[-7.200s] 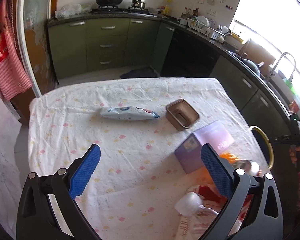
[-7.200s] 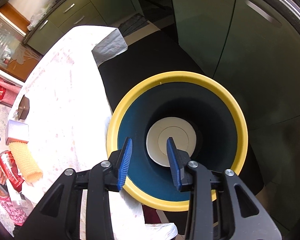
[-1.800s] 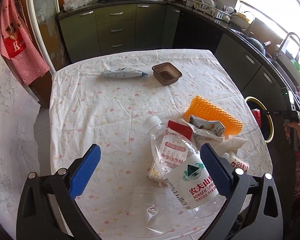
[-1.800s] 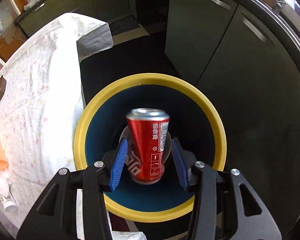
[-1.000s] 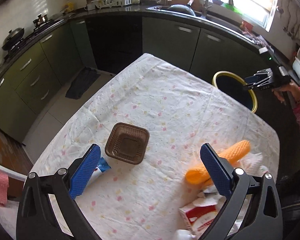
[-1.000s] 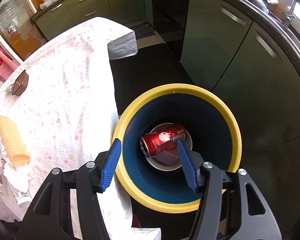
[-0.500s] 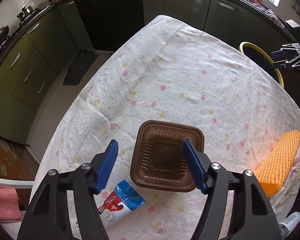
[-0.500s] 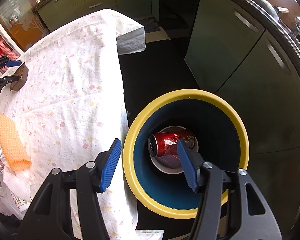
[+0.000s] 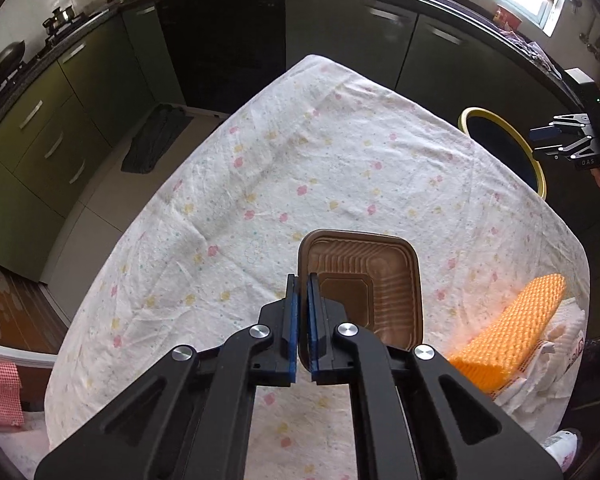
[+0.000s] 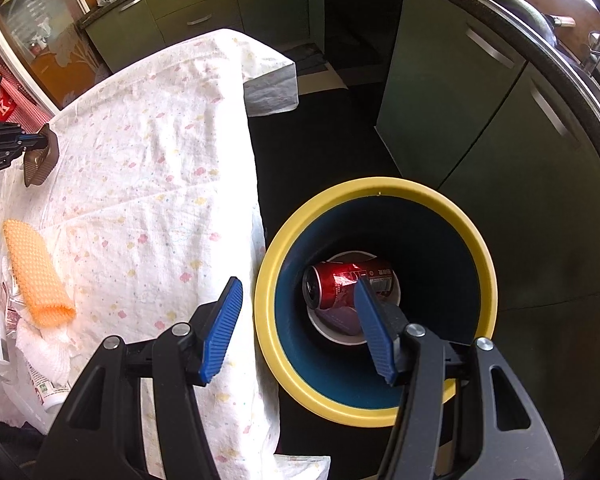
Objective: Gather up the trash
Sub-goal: 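Carry the brown tray over the bin and drop it with the left gripper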
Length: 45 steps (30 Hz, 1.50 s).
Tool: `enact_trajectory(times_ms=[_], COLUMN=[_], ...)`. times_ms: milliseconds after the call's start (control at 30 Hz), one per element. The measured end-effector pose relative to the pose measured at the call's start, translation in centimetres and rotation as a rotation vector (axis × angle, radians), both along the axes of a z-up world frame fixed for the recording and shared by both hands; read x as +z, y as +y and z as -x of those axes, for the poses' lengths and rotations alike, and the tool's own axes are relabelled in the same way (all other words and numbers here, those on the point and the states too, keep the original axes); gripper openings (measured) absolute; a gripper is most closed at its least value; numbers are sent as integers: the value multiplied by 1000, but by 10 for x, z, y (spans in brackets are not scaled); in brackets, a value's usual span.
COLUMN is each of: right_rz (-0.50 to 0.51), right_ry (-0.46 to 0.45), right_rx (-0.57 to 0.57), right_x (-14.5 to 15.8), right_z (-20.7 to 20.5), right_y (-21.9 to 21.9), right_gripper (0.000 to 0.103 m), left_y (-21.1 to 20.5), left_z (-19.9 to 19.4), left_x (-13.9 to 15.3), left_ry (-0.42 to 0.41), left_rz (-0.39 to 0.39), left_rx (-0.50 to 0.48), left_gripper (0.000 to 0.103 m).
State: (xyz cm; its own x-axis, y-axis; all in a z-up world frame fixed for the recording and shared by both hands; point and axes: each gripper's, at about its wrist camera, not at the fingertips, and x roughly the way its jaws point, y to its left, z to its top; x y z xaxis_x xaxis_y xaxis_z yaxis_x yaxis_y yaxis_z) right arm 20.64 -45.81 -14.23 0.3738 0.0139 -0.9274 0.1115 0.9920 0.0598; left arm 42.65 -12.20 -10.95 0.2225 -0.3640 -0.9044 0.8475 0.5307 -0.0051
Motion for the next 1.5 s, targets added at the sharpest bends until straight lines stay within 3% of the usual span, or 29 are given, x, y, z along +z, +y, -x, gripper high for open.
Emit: enact_trajectory(times_ms=[200,300,433,700,867,933,967,1033,1200,1233,1300,1400,1500], right_rz=[-8,0,21,8,-12,-21,-25,-32,-37,-36,-35,-28,-31], right_ry=[-60,-85,-112,-134,-124,-121,-121,-124,-130,-131,-132,-123,-97], right_rx=[-25,-53,-94,-182,-236,-254,-261,-266,-247,-236,-213,-172,-118], right_x=[18,25,33,31,21,18,17,15,13,14,15,17,20], right_z=[36,59,93,155,180,188,190,192,187,184,179,168,154], right_y=[-18,-34,-58,-108,-135,-143,-146,-150,-146,-143,-135,-118,-92], right_gripper=[55,55,55,55,55,55,55,55,55,55,55,55,55], left_y=[-35,-74,-147,-303,-376,-396,-403,-409,-386,-374,-341,-279,-212], left_z=[49,77,114,168,187,188,187,184,183,182,181,184,196], left_x=[53,69,74,22,-18,-32,-37,-41,-9,5,33,76,109], left_ry=[-73,-75,-18,128,154,165,165,174,173,168,146,101,43], left_rz=[0,10,35,-21,-80,-93,-102,-96,-35,-2,64,158,212], left_rx=[-18,-47,-114,-262,-311,-300,-280,-244,-193,-172,-124,-8,105], left_gripper=[5,5,5,5,5,13,32,53,58,60,78,92,98])
